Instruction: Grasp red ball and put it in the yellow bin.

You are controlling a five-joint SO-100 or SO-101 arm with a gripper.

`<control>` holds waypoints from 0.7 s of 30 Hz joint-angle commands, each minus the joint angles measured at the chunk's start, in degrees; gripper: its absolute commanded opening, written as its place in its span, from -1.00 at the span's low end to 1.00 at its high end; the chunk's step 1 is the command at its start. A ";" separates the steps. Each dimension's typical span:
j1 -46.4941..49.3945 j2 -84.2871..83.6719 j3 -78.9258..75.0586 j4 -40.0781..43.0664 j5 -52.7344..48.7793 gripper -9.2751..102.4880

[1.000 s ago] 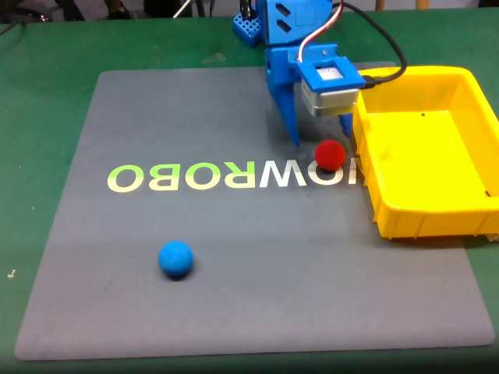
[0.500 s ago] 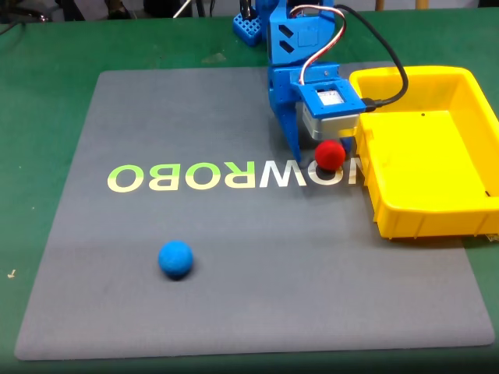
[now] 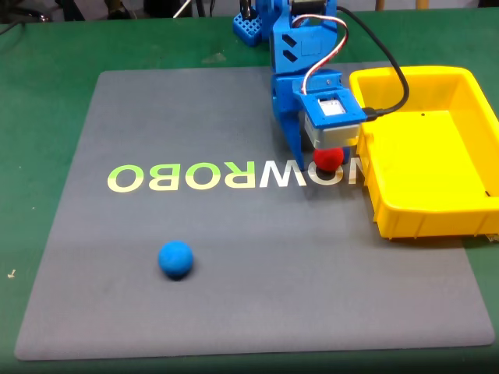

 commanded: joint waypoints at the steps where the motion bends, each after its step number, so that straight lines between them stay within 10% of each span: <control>1: -0.35 0.09 -4.31 -1.58 1.49 -0.41; 21: 1.05 0.18 -5.71 -1.85 2.20 -0.83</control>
